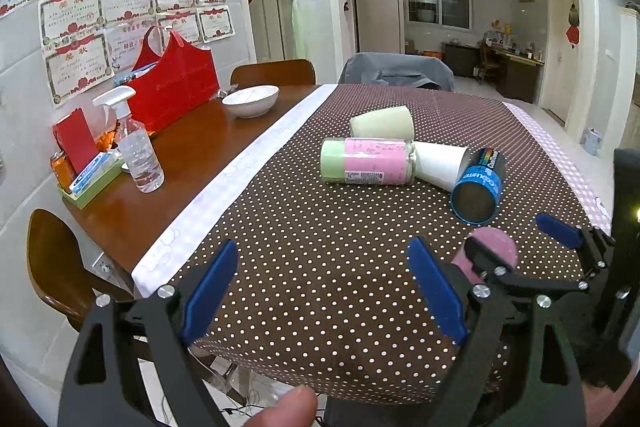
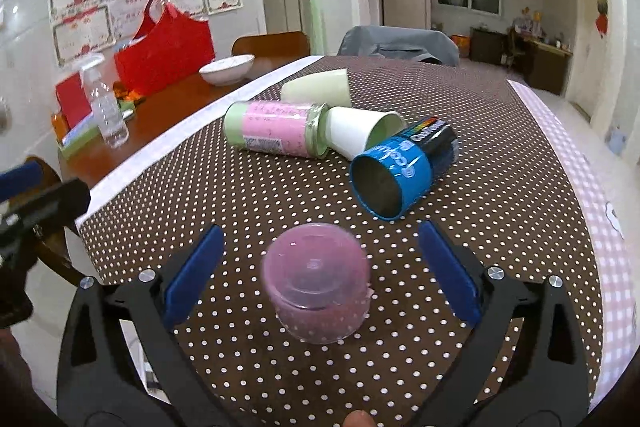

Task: Flip cup upside down

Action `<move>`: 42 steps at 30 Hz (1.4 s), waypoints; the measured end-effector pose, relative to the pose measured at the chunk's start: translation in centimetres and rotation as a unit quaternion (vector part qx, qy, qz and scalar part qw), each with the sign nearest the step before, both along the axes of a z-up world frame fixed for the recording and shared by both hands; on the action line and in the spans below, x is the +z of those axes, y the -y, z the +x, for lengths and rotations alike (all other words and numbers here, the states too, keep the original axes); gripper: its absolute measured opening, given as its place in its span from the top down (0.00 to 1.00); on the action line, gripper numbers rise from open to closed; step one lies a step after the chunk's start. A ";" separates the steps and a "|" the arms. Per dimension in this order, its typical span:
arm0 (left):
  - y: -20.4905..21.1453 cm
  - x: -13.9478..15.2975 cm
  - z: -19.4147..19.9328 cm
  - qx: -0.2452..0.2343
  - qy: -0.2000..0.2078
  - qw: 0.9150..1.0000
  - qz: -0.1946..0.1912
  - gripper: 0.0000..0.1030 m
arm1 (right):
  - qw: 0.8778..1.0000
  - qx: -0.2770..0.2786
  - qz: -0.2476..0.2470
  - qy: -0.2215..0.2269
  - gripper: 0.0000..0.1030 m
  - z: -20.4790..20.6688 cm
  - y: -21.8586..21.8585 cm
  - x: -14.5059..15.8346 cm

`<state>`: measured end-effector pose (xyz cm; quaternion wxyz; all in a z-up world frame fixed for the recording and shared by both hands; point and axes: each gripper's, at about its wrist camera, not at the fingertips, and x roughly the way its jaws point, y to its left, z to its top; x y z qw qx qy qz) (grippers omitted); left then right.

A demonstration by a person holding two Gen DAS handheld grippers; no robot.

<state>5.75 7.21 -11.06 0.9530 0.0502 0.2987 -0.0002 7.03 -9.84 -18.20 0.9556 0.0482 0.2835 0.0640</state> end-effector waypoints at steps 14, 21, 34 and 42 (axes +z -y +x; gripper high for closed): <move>2.3 2.7 -1.4 -0.023 0.028 0.999 0.012 0.17 | 0.998 -0.027 0.040 0.029 0.07 -2.0 3.2 4.9; 3.7 4.5 -2.4 -0.035 0.047 0.998 0.017 0.17 | 0.996 -0.042 0.055 0.049 0.07 -3.3 5.0 7.4; 5.5 8.5 -4.3 -0.047 0.093 0.994 0.018 0.17 | 0.991 -0.064 0.060 0.101 0.06 -6.8 7.6 12.2; 6.3 10.0 -6.1 -0.052 0.112 0.992 0.015 0.17 | 0.989 -0.071 0.051 0.122 0.06 -8.9 7.7 13.8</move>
